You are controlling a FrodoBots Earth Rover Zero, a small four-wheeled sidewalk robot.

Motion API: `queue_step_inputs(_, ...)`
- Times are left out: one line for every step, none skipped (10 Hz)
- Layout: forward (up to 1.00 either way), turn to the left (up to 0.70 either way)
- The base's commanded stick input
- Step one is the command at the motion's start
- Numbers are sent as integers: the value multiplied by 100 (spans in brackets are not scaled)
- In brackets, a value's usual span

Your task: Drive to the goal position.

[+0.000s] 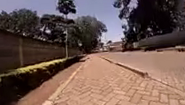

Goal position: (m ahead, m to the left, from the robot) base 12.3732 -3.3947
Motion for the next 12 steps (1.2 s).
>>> queue_step_inputs(70,0)
queue_step_inputs(70,0)
queue_step_inputs(70,0)
queue_step_inputs(70,0)
queue_step_inputs(70,0)
queue_step_inputs(70,0)
queue_step_inputs(70,0)
queue_step_inputs(70,0)
queue_step_inputs(70,0)
queue_step_inputs(70,0)
queue_step_inputs(70,0)
queue_step_inputs(70,0)
